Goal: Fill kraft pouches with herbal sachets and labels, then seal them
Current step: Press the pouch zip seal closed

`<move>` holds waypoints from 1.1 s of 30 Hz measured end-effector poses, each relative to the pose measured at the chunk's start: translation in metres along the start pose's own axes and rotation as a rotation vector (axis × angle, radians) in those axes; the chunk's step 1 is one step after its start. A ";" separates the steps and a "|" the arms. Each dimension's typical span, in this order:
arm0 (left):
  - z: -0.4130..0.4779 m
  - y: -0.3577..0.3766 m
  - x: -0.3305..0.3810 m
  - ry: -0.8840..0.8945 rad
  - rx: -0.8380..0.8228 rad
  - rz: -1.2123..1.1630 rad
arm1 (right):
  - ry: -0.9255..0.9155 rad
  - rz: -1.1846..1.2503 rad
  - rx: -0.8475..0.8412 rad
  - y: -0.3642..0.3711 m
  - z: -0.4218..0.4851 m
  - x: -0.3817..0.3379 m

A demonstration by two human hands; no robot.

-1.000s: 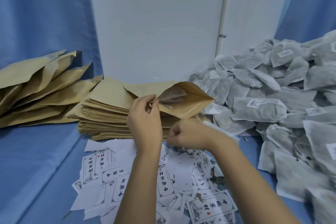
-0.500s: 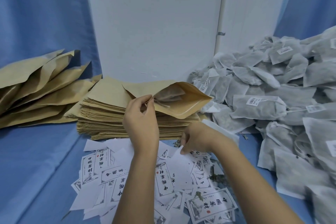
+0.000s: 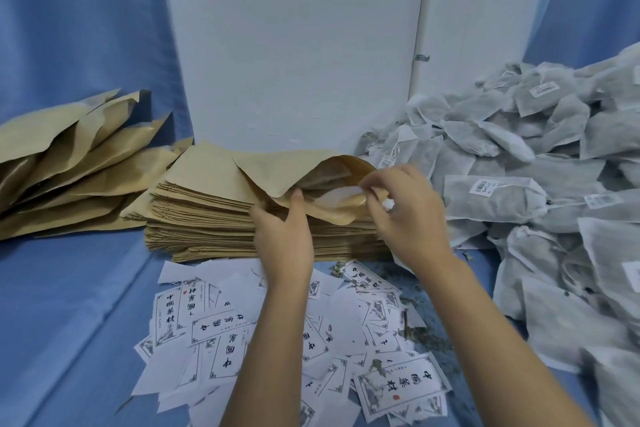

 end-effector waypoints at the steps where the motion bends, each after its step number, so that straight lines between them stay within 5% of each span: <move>1: -0.001 0.002 -0.002 -0.084 -0.059 -0.023 | -0.028 -0.030 -0.037 0.003 -0.002 -0.001; 6: -0.008 0.010 0.000 -0.186 -0.253 -0.110 | 0.018 -0.070 -0.232 0.015 -0.006 -0.005; 13: -0.018 0.006 0.017 -0.188 -0.295 -0.137 | 0.137 -0.086 -0.331 0.021 0.002 -0.009; 24: -0.019 -0.009 0.030 -0.319 -0.411 -0.134 | 0.199 -0.016 -0.707 0.030 -0.006 -0.013; 26: -0.019 -0.008 0.028 -0.369 -0.436 -0.195 | 0.169 -0.024 -0.596 0.029 -0.005 -0.015; 31: -0.016 -0.010 0.037 -0.486 -0.531 -0.521 | 0.135 0.252 -0.017 0.019 -0.006 -0.031; 33: -0.015 -0.012 0.040 -0.508 -0.519 -0.575 | 0.065 0.325 0.047 0.018 -0.014 -0.036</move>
Point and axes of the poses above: each hand's wrist, its own z-axis towards the middle knuckle, its own y-axis out of the palm, x = y × z, the point moved 1 cm from there along z, towards the middle knuckle, and after that the axes turned 9 degrees about x, right-handed, at the moved point
